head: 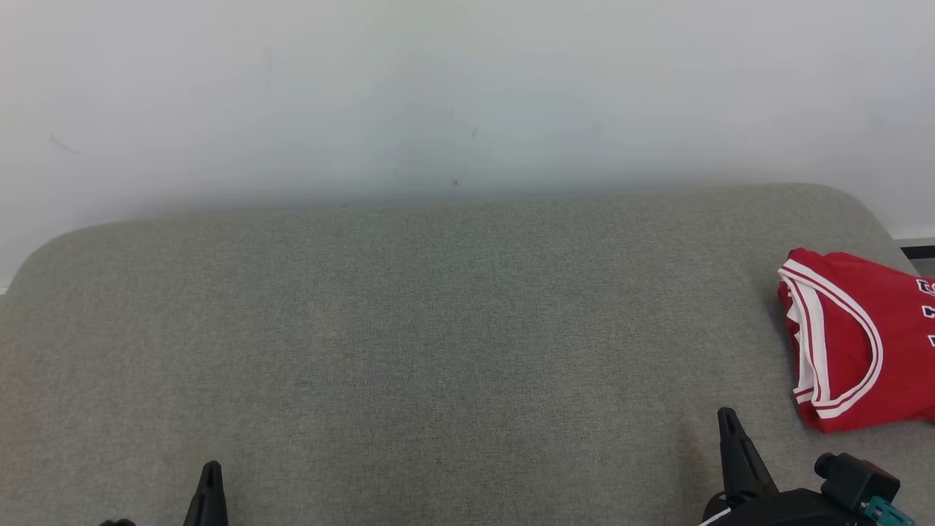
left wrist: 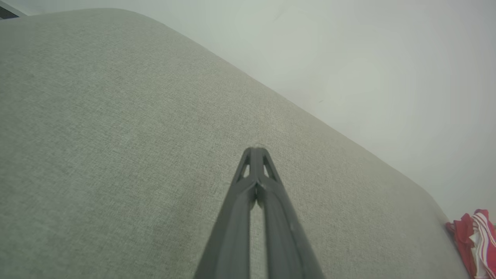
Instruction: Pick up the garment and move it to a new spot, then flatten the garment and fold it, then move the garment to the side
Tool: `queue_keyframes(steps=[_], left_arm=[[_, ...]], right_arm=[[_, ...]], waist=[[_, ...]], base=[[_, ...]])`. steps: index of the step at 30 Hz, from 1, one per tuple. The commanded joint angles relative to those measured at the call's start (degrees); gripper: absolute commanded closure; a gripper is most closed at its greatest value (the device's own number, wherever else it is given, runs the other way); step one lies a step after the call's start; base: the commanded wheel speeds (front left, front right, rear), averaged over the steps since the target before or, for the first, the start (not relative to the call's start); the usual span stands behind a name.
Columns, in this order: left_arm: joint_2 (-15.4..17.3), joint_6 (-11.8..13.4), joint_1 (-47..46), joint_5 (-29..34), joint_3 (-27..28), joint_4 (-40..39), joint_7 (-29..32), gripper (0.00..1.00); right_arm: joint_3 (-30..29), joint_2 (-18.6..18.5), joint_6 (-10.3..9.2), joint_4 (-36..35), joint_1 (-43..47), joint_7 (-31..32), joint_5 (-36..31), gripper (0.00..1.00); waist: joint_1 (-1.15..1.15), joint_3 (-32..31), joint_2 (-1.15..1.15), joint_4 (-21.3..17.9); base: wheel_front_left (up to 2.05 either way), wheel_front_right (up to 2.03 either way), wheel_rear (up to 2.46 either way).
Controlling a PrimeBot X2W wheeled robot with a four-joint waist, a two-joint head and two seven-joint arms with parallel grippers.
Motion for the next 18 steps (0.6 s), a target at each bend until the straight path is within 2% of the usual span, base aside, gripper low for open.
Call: queue_keyframes(steps=[1, 18], left_arm=[[0.2, -0.2, -1.8, -2.2, 0.3, -1.0, 0.3, 1.0], [0.3, -1.2, -3.5, -16.2, 0.7, -0.9, 4.0, 1.0]], right_arm=[[-0.4, 0.0, -0.04, -1.1, -1.6, 0.3, 2.1, 1.0], [-2.3, 0.0, -0.06, -2.1, -2.2, 3.9, 16.0, 1.0]], waist=[[-0.01, 0.0, 0.0, 0.0], [-0.01, 0.4, 0.0, 0.1]], base=[[0.0, 0.0, 0.0], [0.0, 0.0, 0.0]])
